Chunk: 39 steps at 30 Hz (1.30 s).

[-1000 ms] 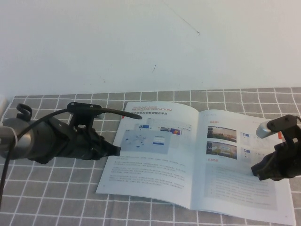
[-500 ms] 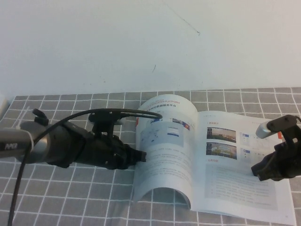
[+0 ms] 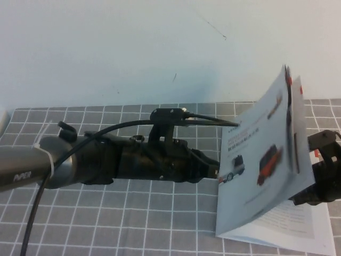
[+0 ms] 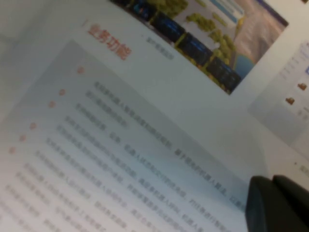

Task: Close book
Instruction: 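Close the open booklet and leave it lying on the table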

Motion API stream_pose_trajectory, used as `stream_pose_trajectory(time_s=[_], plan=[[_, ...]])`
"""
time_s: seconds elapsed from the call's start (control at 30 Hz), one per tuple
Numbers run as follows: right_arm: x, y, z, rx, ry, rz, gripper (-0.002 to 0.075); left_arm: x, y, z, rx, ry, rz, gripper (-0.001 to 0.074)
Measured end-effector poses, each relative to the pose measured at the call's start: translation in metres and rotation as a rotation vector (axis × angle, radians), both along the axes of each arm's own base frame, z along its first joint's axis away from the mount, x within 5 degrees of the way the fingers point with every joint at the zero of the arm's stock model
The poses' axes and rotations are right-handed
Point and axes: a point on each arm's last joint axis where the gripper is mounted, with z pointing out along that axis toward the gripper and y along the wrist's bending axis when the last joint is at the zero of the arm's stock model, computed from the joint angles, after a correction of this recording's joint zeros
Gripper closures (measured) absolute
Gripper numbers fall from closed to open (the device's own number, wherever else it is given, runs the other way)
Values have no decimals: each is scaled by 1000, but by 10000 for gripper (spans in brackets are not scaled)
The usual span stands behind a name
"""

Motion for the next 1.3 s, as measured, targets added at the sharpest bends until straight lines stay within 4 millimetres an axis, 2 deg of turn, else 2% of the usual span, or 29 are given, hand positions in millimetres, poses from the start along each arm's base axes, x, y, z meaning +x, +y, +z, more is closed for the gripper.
stream_pose_trajectory(time_s=[0.17,0.4,0.53,0.7,0.83,0.9,0.97,1.1,1.3], plan=[[-4,-1,10,-24,-29,33,729,-5,-6,32,-41,-89,-25,738],[-14,-8,61,-125,-165,83,729,-18,3,81,-51,-276,-26,738],[-26,-14,96,-191,-259,82,729,-28,19,123,-30,-425,57,738],[-43,-18,136,-201,-376,46,729,-51,44,172,34,-637,140,738],[-65,-18,171,-178,-474,33,729,-81,66,212,53,-810,172,738],[-77,-18,185,-168,-513,36,729,-96,76,224,59,-868,191,738],[-94,-18,202,-153,-570,36,729,-112,88,230,59,-902,220,738],[-126,-19,228,-154,-671,55,729,-136,108,220,86,-922,272,738],[-172,-22,250,-173,-769,80,729,-158,131,177,131,-846,377,738]])
